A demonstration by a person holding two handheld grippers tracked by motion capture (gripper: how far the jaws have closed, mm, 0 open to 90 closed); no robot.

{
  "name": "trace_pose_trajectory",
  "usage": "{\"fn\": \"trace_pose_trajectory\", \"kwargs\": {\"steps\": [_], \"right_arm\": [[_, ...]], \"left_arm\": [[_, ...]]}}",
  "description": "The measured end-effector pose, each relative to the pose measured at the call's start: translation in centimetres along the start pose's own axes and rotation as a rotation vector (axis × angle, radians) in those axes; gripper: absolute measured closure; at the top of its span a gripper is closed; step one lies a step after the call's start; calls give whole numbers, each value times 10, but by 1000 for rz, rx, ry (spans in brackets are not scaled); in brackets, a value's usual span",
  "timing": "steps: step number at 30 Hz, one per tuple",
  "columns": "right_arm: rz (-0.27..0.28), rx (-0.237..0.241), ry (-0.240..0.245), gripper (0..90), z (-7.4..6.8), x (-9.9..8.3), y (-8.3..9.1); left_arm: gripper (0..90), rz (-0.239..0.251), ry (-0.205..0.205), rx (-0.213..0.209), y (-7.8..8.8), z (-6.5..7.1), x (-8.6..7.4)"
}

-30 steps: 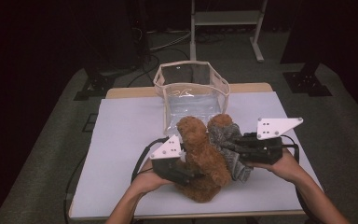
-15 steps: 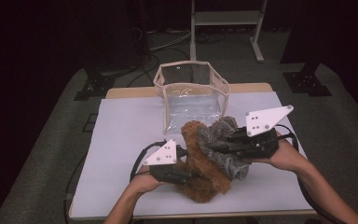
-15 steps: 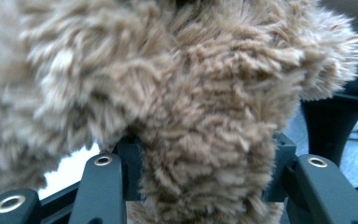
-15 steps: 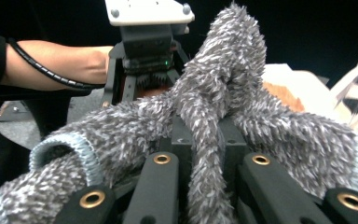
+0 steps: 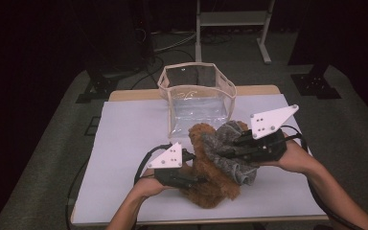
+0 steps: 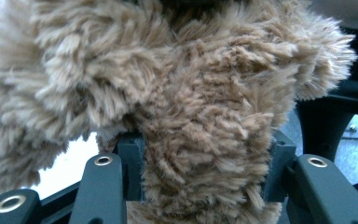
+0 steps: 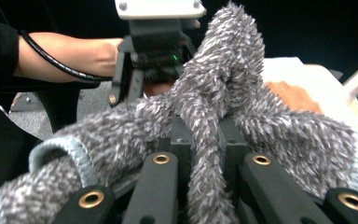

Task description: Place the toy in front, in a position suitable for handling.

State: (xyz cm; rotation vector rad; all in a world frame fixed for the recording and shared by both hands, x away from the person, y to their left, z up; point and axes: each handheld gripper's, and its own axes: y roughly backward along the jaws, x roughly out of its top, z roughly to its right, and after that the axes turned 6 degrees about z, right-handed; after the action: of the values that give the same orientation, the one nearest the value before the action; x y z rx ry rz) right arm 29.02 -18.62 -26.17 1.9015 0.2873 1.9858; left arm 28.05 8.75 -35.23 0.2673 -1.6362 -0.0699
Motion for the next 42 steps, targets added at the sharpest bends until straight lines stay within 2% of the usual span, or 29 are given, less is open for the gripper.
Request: {"fn": "trace_pose_trajectory", "kwargs": {"steps": [5, 7, 9, 14, 17, 20, 23, 28, 29, 32, 35, 37, 38, 39, 40, 41, 42], "right_arm": [[-34, -74, -94, 799, 12, -33, 29], [-47, -82, -99, 797, 13, -39, 32], [-43, -81, -100, 797, 13, -37, 31], [-5, -37, -26, 795, 14, -7, 5], [-2, -41, -36, 796, 16, -9, 5], [6, -34, -92, 795, 17, -24, 18], [26, -32, -116, 795, 14, -30, 22], [84, -24, -102, 798, 13, -21, 8], [101, -30, -100, 801, 13, -18, 5], [138, -35, -97, 801, 13, -12, -5], [174, -45, -103, 801, 14, -11, -14], [167, -68, -104, 801, 15, -16, -20], [151, -78, -108, 801, 15, -20, -21], [131, -89, -118, 801, 16, -28, -23], [106, -100, -142, 801, 18, -42, -23], [91, -106, -168, 801, 20, -56, -23], [76, -112, -200, 801, 21, -70, -21]], "left_arm": [[474, 4, 12, 0, 3, -1, -2], [473, -2, 6, -2, 3, -1, -1], [473, -3, 5, -4, 2, 0, 0], [472, -11, -8, -4, 5, 0, 2], [472, -1, 5, 0, 9, -2, 0], [472, 14, 13, -5, 10, -2, -2], [473, 10, 16, -1, 9, -3, 1], [475, 7, 11, 21, 15, -6, 7], [476, 15, 19, 31, 24, -9, 12], [475, 6, 0, 55, 43, -11, 24], [475, -30, -19, 74, 59, -15, 38], [473, -107, -29, 81, 61, -20, 43], [472, -158, -35, 81, 55, -22, 42], [469, -222, -38, 73, 42, -24, 37], [464, -222, -38, 73, 42, -24, 37], [459, -332, -41, 47, 15, -27, 22], [459, -332, -41, 47, 15, -27, 22]]}}
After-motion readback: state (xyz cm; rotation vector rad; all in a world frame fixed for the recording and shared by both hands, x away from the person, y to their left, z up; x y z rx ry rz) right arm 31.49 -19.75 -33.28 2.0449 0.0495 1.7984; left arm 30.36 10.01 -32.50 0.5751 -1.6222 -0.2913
